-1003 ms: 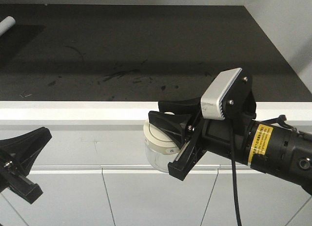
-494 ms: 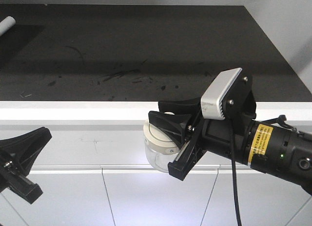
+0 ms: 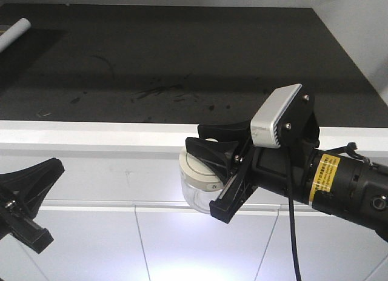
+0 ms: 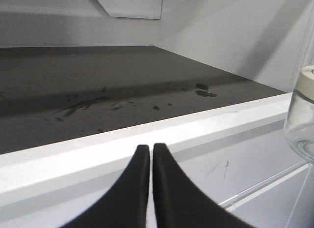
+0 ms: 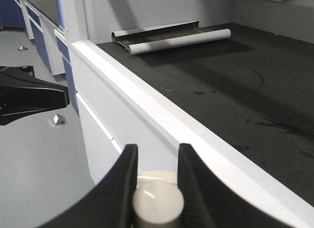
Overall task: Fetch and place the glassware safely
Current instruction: 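Hold the jar in the right gripper while the base turns away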
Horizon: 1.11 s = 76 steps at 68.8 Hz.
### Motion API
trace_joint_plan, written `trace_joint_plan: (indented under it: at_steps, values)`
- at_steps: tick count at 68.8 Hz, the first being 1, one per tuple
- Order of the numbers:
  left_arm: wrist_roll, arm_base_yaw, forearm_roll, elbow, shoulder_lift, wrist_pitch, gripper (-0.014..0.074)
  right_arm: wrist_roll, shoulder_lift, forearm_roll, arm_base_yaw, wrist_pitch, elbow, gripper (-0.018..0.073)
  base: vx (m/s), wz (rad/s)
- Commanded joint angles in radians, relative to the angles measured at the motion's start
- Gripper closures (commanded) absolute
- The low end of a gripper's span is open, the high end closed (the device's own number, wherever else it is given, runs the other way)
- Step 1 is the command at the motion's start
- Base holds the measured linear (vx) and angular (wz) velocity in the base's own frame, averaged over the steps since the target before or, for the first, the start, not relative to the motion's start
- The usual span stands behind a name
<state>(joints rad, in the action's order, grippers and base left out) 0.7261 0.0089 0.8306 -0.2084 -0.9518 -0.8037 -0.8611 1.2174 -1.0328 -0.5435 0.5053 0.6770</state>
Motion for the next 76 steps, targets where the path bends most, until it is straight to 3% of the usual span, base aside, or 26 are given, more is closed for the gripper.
trace_joint_plan:
  at_steps: [1,46,76]
  values:
    - [0.008,-0.005,-0.039,-0.022,0.01,-0.06,0.0594,0.004,-0.029,0.034,0.0,0.066,0.032,0.0563,-0.04,0.15]
    - [0.008,-0.005,-0.039,-0.022,0.01,-0.06,0.0594,0.004,-0.029,0.034,0.0,0.066,0.032,0.0563,-0.08,0.3]
    - [0.008,-0.005,-0.039,-0.022,0.01,-0.058,0.0594,0.004,-0.029,0.034,0.0,0.066,0.032,0.0563,-0.12,0.58]
